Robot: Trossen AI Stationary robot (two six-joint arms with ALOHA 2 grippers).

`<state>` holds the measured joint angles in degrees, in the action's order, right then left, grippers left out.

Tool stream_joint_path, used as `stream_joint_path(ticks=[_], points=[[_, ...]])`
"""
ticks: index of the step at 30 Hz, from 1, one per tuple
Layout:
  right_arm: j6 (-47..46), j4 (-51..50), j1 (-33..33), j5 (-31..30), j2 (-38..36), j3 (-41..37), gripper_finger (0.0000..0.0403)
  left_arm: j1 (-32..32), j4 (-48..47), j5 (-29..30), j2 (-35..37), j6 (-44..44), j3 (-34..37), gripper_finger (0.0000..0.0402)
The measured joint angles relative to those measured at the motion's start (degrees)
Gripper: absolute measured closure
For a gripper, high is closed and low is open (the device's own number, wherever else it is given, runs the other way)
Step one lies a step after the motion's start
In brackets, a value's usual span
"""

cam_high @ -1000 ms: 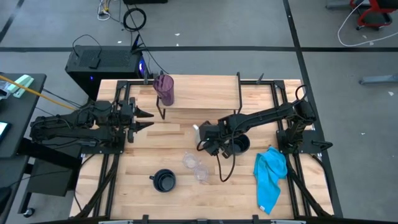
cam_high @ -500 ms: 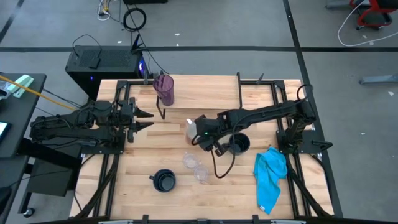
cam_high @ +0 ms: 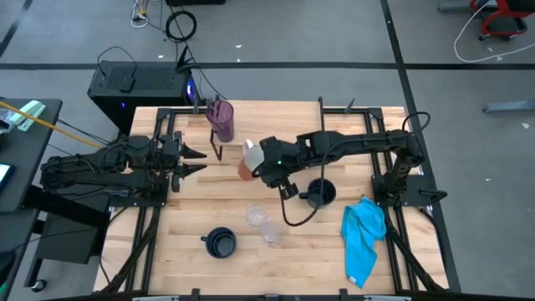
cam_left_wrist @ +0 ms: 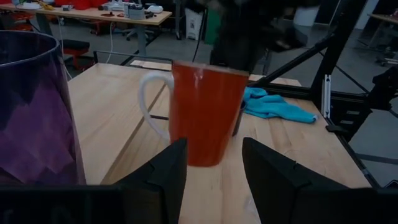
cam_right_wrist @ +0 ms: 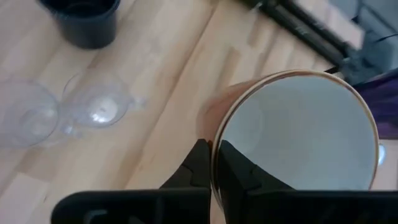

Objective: Stack small to large cups/mugs on shelf
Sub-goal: Put the orange mug on the shelf

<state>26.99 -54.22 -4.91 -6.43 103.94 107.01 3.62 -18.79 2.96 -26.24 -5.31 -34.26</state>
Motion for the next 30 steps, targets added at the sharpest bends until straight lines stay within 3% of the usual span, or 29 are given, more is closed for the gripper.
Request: stream_joint_path(ticks=[15, 23, 30], points=[[-4.3, -3.6, 5.3, -11.0, 0.0, 2.7, 0.0392, 0.0, -0.9, 0.0, 0.0, 0.0, 0.0, 0.0239], [-4.5, -8.3, 9.1, -11.1, 0.0, 3.5, 0.0392, 0.0, -1.0, 0.0, 0.0, 0.0, 0.0, 0.0239], [-5.8, -12.9, 13.1, -6.8, -0.4, 4.4, 0.0392, 0.0, -1.0, 0.4, 0.0, 0.0, 0.0, 0.0239]])
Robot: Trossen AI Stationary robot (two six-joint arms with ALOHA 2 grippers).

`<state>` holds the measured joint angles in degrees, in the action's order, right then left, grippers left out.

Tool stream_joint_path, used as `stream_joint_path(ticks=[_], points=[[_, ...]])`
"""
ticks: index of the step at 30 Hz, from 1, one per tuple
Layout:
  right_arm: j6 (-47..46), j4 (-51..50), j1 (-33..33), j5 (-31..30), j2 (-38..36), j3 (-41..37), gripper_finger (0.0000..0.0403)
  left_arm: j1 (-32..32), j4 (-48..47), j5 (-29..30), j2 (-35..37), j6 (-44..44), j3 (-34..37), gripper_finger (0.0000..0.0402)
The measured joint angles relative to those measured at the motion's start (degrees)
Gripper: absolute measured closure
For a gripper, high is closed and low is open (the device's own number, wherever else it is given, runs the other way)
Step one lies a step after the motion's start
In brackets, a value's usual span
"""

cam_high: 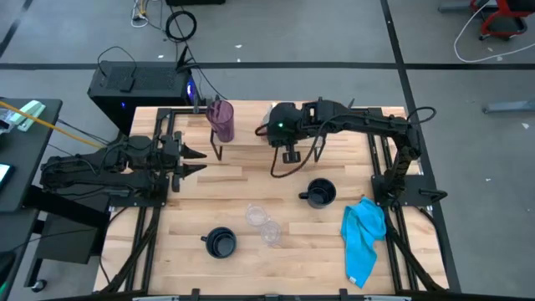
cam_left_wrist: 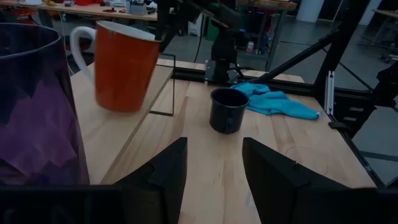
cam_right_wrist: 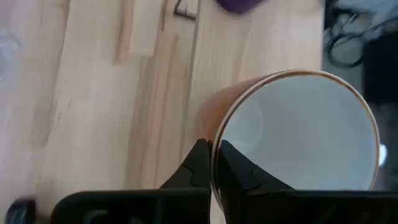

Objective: Stack small to large cups/mugs on shelf
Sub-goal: Put the orange mug on the shelf

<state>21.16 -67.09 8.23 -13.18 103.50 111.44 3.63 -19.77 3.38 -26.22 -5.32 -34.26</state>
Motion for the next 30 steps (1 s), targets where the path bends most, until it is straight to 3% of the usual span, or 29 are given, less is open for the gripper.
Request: stream_joint_path(ticks=[16, 30], points=[[1.1, -1.3, 2.5, 1.9, -0.3, 0.0, 0.0378, 0.0, -0.3, 0.0, 0.0, 0.0, 0.0, 0.0239], [0.9, -0.8, 3.8, 2.8, -0.2, -0.1, 0.0325, 0.0, -0.7, 0.0, 0.0, -0.1, 0.0, 0.0239]])
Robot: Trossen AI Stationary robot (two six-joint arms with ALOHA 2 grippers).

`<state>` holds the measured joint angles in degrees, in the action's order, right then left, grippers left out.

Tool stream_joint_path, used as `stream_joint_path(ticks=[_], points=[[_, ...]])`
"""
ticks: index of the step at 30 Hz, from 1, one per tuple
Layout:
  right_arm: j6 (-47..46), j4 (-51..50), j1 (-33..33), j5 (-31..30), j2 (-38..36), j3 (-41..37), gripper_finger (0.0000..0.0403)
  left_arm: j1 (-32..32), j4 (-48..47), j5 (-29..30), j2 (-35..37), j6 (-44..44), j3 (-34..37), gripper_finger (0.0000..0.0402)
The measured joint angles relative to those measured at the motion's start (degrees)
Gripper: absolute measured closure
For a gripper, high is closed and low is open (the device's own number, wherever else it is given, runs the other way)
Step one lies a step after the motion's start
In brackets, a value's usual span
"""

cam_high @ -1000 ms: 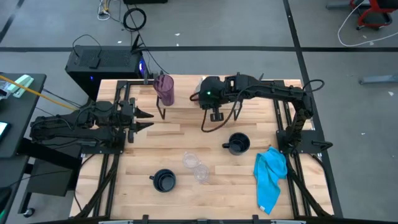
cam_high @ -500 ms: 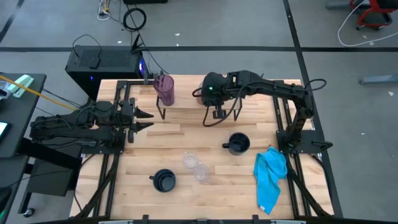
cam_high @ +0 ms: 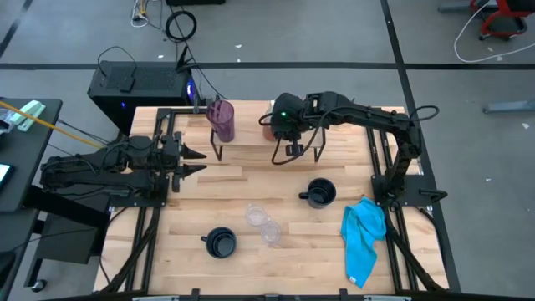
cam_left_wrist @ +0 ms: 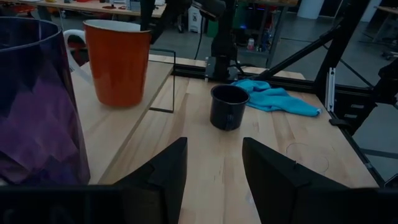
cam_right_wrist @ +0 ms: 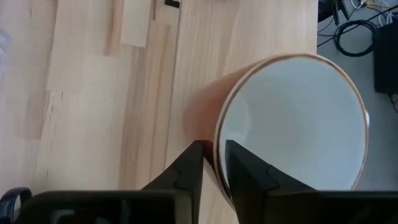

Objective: Stack small to large cups/mugs on shelf
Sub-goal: Put the orange mug on the shelf

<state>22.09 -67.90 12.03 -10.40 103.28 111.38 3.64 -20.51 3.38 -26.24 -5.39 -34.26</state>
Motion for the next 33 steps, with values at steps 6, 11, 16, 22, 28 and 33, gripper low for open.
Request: stream_joint_path(ticks=[6, 11, 16, 22, 28, 33], points=[[0.0, 0.8, 0.0, 0.2, 0.0, 0.0, 0.0302, 0.0, 0.0, 0.0, 0.0, 0.0, 0.0, 0.0239], [0.0, 2.1, 0.0, 0.2, 0.1, -0.1, 0.0282, 0.0, 0.0, 0.0, 0.0, -0.4, 0.0, 0.0239], [0.1, 4.4, 0.0, 0.2, -0.1, -0.1, 0.0264, 0.0, 0.0, 0.0, 0.0, -0.4, 0.0, 0.0239], [0.0, 4.2, 0.3, 0.0, -1.3, 0.9, 0.0238, 0.0, -0.5, 0.0, 0.0, -0.4, 0.0, 0.0239], [-1.0, 2.0, 0.3, 0.0, -3.5, 1.9, 0.0199, 0.0, -0.6, 0.0, 0.0, -0.5, 0.0, 0.0239], [-4.8, -4.6, 2.2, 0.0, -5.7, 2.0, 0.0174, 0.0, -0.8, 0.0, 0.0, -0.5, 0.0, 0.0239]])
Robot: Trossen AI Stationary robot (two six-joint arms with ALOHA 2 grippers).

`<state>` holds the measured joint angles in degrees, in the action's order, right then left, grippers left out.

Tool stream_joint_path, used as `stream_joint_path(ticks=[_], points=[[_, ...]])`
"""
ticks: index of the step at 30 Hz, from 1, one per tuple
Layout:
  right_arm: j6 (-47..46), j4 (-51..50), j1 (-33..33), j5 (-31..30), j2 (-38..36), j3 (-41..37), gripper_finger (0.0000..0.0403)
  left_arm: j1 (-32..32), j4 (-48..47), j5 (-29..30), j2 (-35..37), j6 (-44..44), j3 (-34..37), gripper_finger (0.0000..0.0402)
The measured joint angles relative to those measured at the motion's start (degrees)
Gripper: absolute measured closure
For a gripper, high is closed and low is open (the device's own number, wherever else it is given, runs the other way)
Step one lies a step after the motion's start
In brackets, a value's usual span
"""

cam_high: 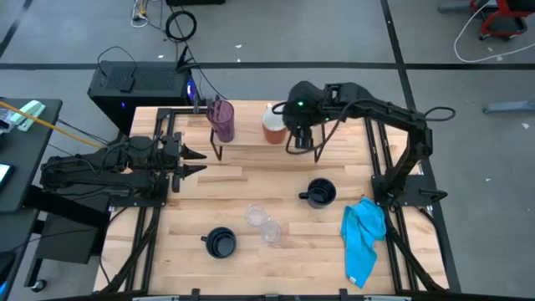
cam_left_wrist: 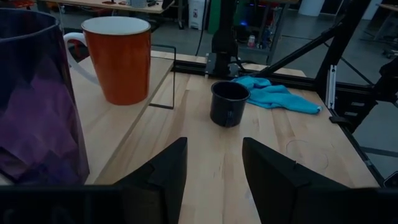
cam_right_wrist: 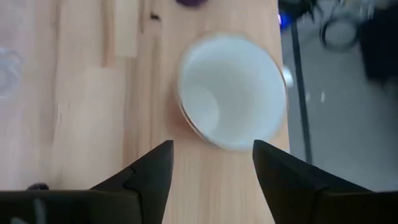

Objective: Stack small to large cups/mugs on shelf
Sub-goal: Put the orange mug on the shelf

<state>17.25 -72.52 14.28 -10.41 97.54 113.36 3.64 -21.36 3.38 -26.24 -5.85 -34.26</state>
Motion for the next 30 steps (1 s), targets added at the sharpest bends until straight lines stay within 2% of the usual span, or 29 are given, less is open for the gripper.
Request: stream_joint_path(ticks=[7, 13, 20, 30], points=[[-3.6, -2.8, 5.7, 0.0, 0.0, -4.1, 0.0172, 0.0, 0.0, 0.0, 0.0, -0.2, 0.0, 0.0239], [-1.9, 3.3, 7.9, 4.4, 0.0, -11.5, 0.0185, 0.0, 0.0, 0.0, 0.0, -1.1, 0.0, 0.0239], [0.6, 11.2, 8.6, 5.2, 0.0, -18.9, 0.0195, 0.0, -0.3, 0.0, 0.0, -1.1, 0.0, 0.0239], [0.4, 18.7, 8.6, 7.6, 0.0, -21.0, 0.0198, 0.0, -0.3, 0.0, 0.0, -1.1, 0.0, 0.0239]])
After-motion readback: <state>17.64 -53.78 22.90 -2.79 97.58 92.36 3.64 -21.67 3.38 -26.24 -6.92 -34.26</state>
